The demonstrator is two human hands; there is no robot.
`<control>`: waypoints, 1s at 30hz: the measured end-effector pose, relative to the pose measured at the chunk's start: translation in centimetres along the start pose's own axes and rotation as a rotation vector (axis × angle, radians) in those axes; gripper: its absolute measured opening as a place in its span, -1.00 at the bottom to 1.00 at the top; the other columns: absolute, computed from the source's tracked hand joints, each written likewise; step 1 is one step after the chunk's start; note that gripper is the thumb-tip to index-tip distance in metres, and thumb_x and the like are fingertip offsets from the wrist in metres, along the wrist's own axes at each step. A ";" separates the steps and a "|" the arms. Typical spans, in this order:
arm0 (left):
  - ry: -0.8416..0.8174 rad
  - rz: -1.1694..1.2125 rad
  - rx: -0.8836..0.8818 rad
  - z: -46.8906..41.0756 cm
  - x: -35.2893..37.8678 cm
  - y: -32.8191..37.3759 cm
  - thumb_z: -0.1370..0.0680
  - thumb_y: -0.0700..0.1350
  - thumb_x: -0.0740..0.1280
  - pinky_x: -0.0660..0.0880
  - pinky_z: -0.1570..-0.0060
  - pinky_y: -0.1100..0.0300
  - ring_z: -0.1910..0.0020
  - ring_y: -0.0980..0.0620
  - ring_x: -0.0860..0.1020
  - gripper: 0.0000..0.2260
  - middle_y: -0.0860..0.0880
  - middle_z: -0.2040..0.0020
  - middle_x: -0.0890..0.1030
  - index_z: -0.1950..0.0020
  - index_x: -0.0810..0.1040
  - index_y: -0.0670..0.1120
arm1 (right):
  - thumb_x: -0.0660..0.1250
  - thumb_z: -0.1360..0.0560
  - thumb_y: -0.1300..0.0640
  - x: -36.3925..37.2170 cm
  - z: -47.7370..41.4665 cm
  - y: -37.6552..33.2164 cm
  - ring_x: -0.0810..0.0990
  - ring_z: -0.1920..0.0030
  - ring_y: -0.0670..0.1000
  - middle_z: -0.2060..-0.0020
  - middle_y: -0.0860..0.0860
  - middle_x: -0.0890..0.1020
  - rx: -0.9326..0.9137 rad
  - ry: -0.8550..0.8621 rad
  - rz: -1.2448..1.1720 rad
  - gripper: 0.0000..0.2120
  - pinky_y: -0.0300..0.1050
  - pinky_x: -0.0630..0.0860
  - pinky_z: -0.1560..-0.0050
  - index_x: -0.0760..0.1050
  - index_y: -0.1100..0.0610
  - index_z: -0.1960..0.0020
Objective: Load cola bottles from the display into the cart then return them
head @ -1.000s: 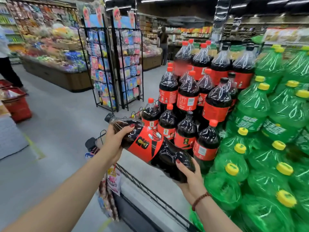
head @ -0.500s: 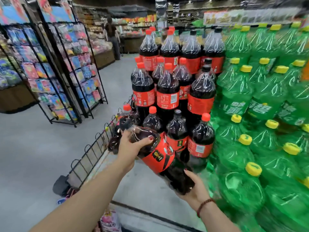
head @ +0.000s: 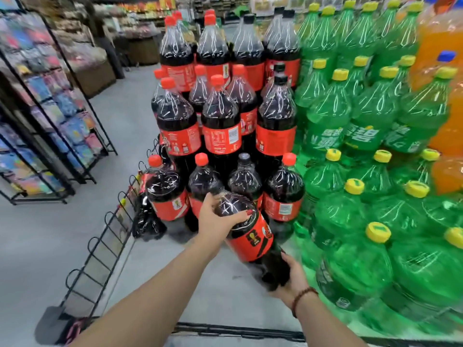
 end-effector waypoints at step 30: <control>-0.290 -0.295 0.177 0.4 2.5 -1.5 -0.10 0.04 0.58 0.43 -0.28 0.05 -0.27 0.02 0.42 -0.23 -0.07 -0.25 0.43 -0.23 0.30 0.16 | 0.50 -0.38 0.01 16.5 9.4 -9.9 0.56 -0.18 -0.01 -0.19 -0.01 0.59 -0.902 -0.134 1.471 -0.52 -0.06 0.46 -0.28 0.54 0.10 -0.26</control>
Point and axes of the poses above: each hand's wrist, its own z-axis away from the middle knuckle, its own x-axis out of the palm, y = z × x, the point moved 1 cm from there along -z, towards the middle knuckle
